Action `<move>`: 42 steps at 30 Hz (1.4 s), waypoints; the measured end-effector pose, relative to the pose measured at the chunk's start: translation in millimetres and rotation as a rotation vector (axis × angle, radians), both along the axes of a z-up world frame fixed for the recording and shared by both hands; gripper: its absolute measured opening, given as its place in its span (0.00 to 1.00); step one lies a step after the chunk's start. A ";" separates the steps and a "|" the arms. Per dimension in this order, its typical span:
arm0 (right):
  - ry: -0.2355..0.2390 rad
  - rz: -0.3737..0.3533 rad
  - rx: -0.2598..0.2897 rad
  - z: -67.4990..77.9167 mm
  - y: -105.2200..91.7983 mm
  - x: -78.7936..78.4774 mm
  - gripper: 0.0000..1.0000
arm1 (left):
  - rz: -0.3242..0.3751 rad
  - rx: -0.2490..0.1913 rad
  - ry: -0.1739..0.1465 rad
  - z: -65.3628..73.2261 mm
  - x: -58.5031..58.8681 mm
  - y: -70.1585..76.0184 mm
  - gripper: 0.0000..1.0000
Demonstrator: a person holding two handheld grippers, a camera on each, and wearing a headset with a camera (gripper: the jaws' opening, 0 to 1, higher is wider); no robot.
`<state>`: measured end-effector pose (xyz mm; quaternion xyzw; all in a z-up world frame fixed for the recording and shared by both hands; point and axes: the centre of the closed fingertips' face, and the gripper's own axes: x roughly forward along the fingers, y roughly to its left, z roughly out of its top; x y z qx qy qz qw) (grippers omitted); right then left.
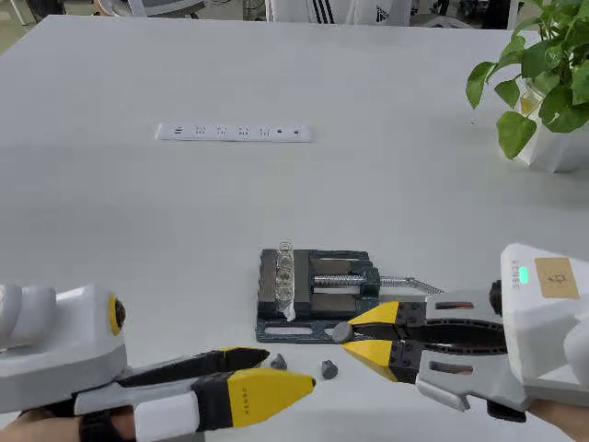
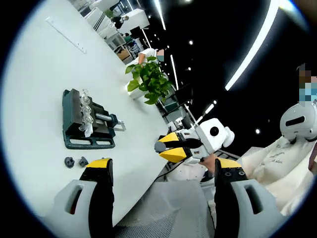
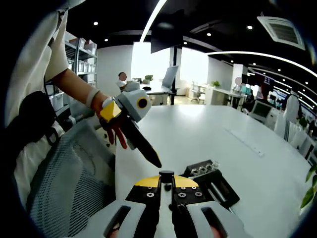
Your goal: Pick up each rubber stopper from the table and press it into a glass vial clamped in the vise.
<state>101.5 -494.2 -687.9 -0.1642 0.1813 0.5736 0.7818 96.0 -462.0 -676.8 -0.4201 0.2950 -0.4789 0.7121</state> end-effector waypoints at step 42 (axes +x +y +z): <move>-0.022 0.118 0.246 55.5 31.3 -26.5 0.02 | -0.112 -0.446 0.318 39.9 -12.2 -13.5 0.07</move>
